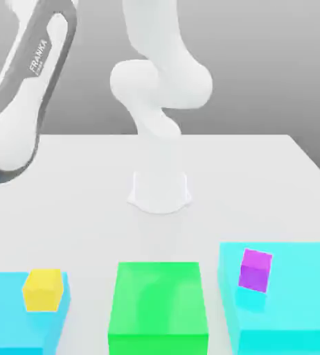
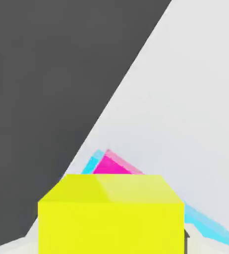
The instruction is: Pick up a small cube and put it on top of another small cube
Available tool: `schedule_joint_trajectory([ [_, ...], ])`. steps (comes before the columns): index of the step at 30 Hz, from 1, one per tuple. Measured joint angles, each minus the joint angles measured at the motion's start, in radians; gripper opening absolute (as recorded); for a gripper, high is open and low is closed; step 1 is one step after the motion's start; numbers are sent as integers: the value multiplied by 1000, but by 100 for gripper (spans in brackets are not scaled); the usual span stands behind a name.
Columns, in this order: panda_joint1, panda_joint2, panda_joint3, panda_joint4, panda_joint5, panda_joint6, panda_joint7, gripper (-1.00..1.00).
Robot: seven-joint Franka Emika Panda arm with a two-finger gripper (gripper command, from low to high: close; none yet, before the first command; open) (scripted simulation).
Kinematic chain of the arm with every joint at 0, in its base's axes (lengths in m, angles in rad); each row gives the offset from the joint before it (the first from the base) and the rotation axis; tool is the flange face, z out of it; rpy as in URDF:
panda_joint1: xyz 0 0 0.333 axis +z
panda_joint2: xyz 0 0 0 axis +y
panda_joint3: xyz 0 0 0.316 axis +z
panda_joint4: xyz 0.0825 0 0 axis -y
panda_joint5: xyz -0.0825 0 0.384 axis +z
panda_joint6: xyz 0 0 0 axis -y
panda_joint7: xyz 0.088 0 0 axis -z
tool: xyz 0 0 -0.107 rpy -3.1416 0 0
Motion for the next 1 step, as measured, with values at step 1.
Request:
schedule_joint_trajectory([
  [1,0,0,0,0,0,0,0,100],
])
